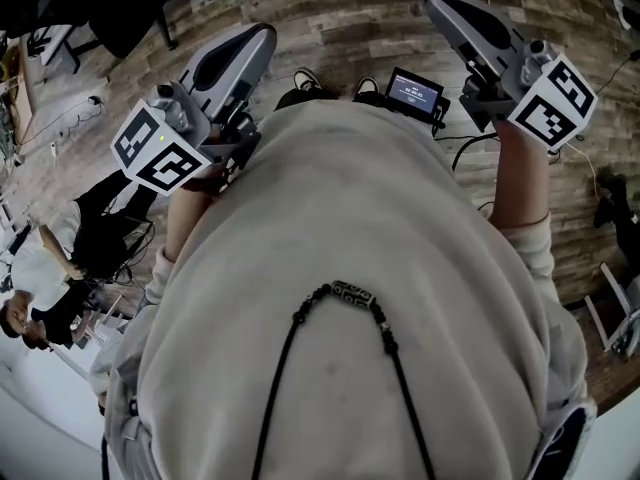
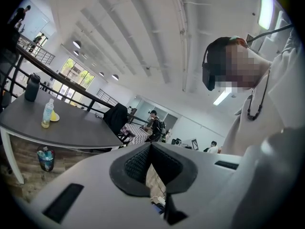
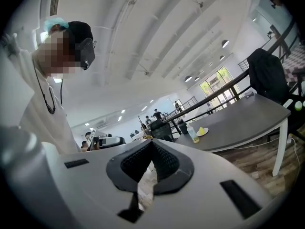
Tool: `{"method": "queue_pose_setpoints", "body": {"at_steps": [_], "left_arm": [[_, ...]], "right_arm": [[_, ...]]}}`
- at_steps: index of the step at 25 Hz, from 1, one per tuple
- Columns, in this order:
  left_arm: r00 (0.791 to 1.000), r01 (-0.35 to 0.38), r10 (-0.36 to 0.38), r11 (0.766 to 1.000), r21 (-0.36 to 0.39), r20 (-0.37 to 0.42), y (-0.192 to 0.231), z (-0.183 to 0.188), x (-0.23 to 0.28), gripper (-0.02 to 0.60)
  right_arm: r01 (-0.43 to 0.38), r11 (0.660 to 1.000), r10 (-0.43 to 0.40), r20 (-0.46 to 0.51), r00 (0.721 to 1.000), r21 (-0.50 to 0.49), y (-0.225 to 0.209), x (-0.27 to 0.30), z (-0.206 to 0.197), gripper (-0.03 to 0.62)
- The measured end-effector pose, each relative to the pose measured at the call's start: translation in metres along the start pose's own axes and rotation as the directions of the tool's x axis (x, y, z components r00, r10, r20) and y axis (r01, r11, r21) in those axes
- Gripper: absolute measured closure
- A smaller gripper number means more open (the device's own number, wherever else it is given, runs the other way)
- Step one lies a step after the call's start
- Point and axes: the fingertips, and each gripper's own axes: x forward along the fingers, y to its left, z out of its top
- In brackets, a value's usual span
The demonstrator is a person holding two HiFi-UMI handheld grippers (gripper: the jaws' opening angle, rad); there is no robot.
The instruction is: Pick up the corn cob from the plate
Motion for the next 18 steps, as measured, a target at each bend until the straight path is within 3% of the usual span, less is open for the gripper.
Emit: {"method": "queue_pose_setpoints", "body": {"at_steps": [9, 18], "left_arm": [[0.995, 0.088, -0.086, 0.995, 0.037, -0.044, 0.013, 0.007, 0.012, 0.58], [0.974, 0.225, -0.223, 0.969, 0.104, -0.027, 0.001, 0.017, 0.011, 0.58]], "right_arm": [[0.074, 0.996, -0.072, 0.03, 0.997, -0.057, 0.005, 0.017, 0.019, 0.577], [0.144, 0.981, -0.133, 0.095, 0.987, -0.13, 0.032, 0.007, 0.024, 0.577]]}}
